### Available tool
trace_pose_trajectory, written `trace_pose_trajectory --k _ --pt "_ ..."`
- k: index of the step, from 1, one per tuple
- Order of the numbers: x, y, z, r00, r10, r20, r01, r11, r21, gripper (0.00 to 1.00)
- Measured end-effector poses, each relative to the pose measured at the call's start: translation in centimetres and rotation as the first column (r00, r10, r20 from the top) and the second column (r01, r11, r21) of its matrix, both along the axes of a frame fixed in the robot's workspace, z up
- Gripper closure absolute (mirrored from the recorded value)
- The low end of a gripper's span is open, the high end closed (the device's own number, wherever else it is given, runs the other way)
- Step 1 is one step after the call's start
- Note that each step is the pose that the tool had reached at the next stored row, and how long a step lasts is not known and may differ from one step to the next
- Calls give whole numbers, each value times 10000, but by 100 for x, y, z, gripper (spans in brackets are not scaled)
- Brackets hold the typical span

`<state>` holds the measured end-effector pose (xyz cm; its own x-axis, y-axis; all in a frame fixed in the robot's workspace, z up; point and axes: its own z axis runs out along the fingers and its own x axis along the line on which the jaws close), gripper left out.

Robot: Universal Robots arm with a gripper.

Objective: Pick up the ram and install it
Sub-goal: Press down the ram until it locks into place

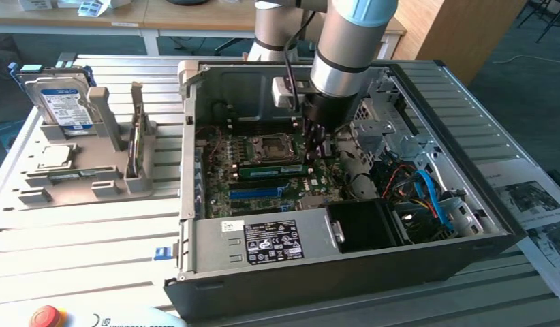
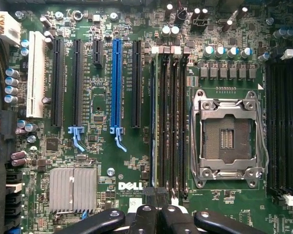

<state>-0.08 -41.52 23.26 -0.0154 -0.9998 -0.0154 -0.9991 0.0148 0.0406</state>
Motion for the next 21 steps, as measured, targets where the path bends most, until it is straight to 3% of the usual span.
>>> trace_pose_trajectory --k 21 --pt "-1 32 -61 10000 -2 13 2 10000 -1 89"
